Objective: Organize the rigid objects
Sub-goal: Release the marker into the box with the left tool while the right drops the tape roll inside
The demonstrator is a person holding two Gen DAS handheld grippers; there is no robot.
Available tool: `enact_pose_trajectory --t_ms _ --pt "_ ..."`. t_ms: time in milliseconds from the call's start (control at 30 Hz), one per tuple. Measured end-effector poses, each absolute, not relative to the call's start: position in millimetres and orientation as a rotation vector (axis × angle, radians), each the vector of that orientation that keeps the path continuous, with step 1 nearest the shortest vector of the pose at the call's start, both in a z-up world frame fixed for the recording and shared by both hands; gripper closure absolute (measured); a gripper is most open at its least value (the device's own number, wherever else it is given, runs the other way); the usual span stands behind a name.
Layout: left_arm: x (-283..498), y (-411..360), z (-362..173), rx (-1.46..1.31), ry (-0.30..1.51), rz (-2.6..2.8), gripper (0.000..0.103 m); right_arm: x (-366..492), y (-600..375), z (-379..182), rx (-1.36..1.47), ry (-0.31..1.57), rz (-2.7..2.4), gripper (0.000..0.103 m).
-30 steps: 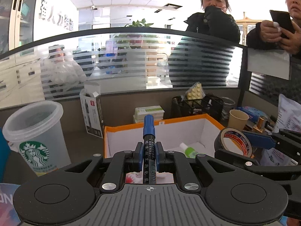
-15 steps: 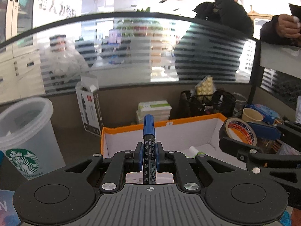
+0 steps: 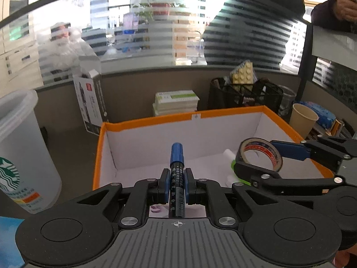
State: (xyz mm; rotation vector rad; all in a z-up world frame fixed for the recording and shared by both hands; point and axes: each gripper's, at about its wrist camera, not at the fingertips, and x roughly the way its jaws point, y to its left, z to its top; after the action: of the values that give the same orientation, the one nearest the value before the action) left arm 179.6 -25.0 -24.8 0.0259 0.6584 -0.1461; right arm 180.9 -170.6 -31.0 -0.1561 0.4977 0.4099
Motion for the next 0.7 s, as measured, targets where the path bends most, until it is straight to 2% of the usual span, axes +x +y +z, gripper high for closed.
enact_pose_trajectory --t_ms 700 --pt "185.6 -32.2 -45.6 0.025 0.714 -0.152 0.092 205.9 -166.0 -59.4 -0.171 0.660 0.387 0.049"
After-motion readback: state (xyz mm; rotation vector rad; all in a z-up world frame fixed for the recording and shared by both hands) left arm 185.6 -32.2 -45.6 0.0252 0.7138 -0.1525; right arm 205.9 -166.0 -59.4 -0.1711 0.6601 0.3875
